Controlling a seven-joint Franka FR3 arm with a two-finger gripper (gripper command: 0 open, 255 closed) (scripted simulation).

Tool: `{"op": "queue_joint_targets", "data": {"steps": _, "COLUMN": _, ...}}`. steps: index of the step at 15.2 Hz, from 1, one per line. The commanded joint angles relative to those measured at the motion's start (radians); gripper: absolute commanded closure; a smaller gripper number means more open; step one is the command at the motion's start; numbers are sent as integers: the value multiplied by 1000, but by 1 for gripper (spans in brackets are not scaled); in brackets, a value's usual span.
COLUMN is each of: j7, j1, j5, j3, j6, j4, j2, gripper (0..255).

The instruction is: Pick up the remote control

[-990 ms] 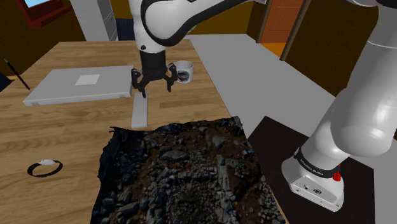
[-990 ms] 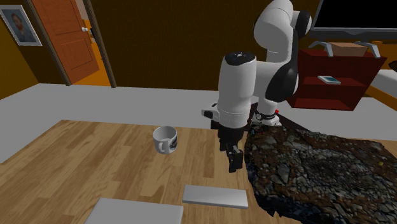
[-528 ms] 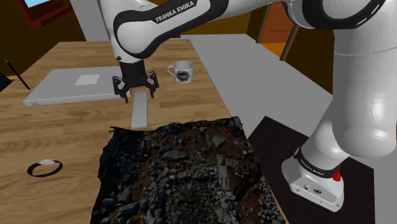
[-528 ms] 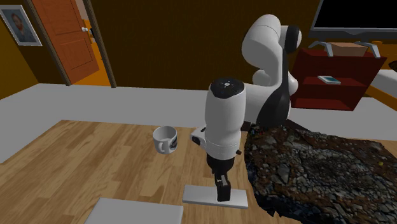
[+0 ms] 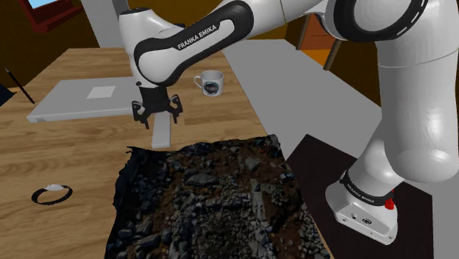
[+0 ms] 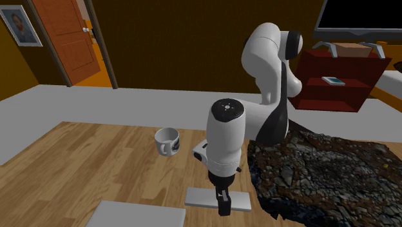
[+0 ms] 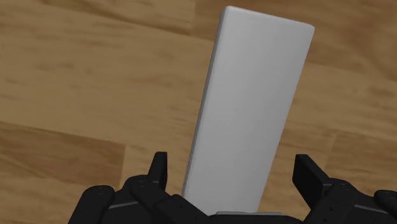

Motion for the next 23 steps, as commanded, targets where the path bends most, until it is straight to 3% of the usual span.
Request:
{"op": "queue_joint_targets", "data": {"steps": 1, "j7": 0, "j1": 0, "j5": -1, "j3": -1, "j6": 8, "j4": -4, "j2": 3, "gripper": 0}}
{"op": "queue_joint_targets", "data": {"steps": 2, "j7": 1, "j1": 0, "j5": -1, "j3": -1, "j6": 10, "j4": -6, "j2": 3, "gripper": 255}}
{"op": "queue_joint_targets", "data": {"steps": 11, "j7": 0, "j1": 0, "j5": -1, "j3": -1, "j6": 8, "j4": -4, "j2": 3, "gripper": 255}}
{"op": "queue_joint_targets", "data": {"steps": 23, "j7": -12, "j1": -4, "j5": 20, "j3": 12, "j6": -124, "j4": 74, "j2": -53, "gripper": 255}}
